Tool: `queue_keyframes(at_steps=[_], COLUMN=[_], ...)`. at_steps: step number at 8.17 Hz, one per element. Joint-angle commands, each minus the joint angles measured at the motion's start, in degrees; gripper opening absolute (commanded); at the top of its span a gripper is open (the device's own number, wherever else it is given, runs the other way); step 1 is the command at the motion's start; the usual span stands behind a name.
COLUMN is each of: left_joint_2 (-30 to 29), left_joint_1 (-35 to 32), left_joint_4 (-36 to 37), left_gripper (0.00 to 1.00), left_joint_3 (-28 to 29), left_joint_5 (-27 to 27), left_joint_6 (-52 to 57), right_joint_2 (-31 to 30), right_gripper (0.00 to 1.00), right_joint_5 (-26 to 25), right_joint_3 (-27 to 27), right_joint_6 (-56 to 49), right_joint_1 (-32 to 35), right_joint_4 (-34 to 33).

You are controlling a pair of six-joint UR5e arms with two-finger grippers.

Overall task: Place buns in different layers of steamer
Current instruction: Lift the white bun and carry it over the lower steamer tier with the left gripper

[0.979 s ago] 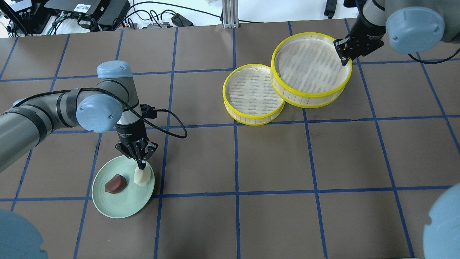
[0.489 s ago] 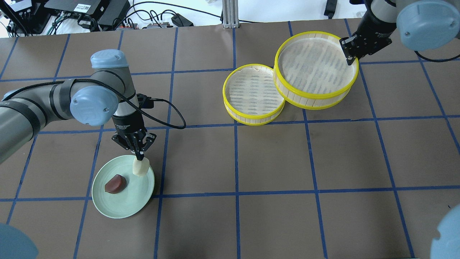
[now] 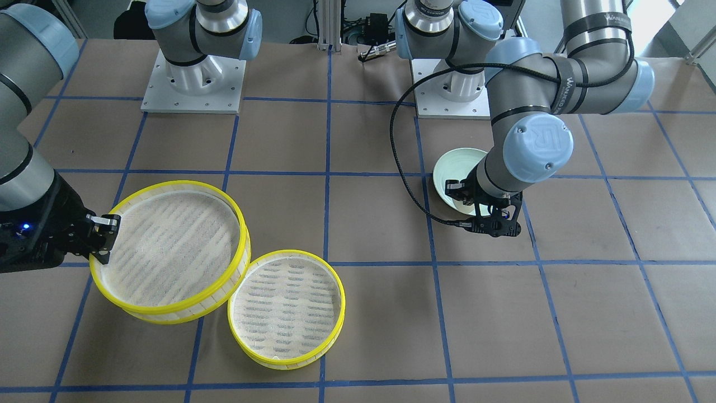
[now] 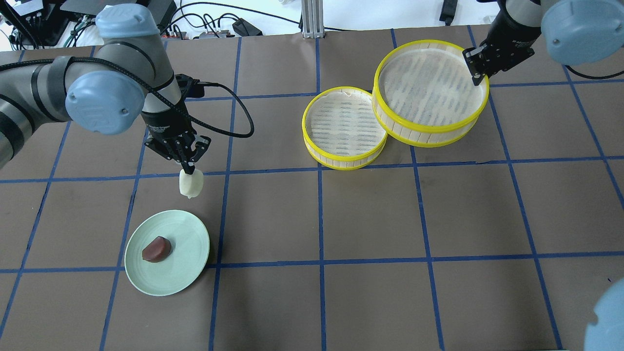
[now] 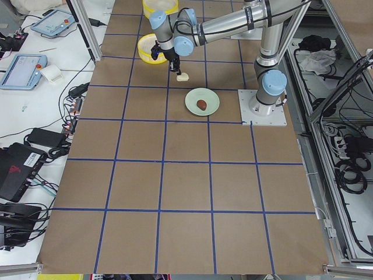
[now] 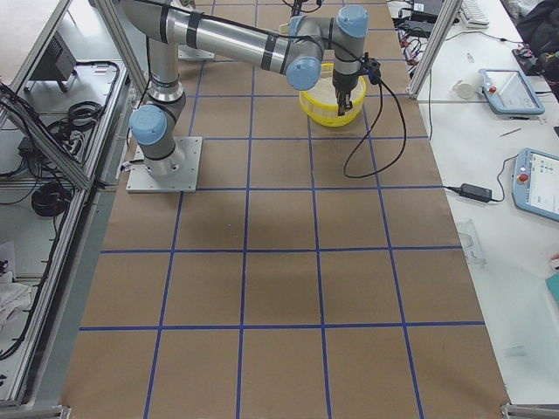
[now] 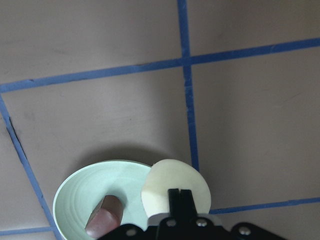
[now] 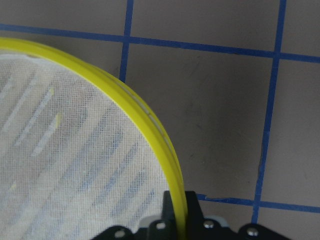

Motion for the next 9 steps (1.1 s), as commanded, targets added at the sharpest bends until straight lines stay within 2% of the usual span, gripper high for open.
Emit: queue_keyframes(at_steps=[1, 3, 6, 9], left_joint_2=[0.5, -0.1, -1.9, -6.7], left_joint_1=[-2.8, -3.2, -3.3, -5.5], left_joint_4=[3.1, 9.4, 20.5, 28.9], left_gripper=[0.0, 0.0, 0.0, 0.0], left_joint_3=[4.2, 4.5, 4.5, 4.5], left_joint_5=[-5.4, -11.4, -23.8, -29.4], left_joint_6=[-1.8, -3.9, -8.3, -11.2], right_joint_2=[0.2, 0.2, 0.2, 0.3], right_gripper=[0.07, 0.07, 0.07, 0.06], right_joint_5=[0.0, -0.1, 0.1, 0.2], right_joint_3=[0.0, 0.0, 0.0, 0.0], right_joint_6=[-0.1, -0.2, -0.2, -0.2], right_joint_1=[0.0, 0.0, 0.0, 0.0], right_joint_4=[0.6, 0.6, 0.6, 0.6])
